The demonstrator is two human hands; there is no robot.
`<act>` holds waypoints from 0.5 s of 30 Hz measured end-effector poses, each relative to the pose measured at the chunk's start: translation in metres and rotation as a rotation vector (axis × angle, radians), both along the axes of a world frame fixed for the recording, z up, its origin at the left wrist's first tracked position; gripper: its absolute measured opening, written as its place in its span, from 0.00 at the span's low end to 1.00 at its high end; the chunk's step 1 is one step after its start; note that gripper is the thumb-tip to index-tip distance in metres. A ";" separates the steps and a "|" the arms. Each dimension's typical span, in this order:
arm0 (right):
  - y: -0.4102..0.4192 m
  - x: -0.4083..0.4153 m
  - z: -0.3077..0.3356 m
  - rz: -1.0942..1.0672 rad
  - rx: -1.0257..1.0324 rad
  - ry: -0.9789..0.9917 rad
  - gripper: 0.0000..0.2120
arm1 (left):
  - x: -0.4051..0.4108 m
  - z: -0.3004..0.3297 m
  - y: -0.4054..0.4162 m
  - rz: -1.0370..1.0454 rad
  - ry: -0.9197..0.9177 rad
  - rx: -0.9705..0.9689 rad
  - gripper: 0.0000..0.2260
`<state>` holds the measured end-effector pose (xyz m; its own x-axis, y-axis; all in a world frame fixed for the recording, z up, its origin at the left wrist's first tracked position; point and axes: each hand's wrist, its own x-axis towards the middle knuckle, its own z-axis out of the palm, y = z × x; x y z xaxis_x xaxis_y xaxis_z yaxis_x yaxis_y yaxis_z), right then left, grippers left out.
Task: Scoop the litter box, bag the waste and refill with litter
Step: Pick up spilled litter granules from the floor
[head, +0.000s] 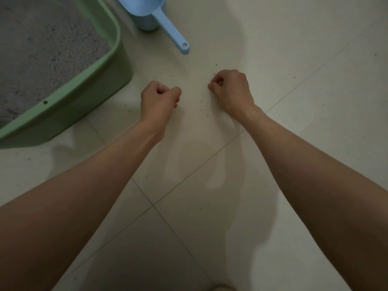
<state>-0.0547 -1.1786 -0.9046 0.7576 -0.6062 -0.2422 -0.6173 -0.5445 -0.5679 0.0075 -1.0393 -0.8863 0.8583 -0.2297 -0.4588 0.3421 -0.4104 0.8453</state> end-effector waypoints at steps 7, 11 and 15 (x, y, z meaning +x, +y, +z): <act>-0.011 0.000 0.018 -0.610 0.792 -0.518 0.09 | -0.001 0.001 0.001 0.060 0.048 -0.124 0.10; -0.016 -0.013 0.025 -0.817 1.455 -0.790 0.10 | -0.001 0.001 -0.002 0.026 0.105 -0.189 0.10; -0.019 -0.008 0.022 -0.747 1.300 -0.660 0.12 | -0.006 -0.001 -0.010 -0.149 0.094 0.008 0.09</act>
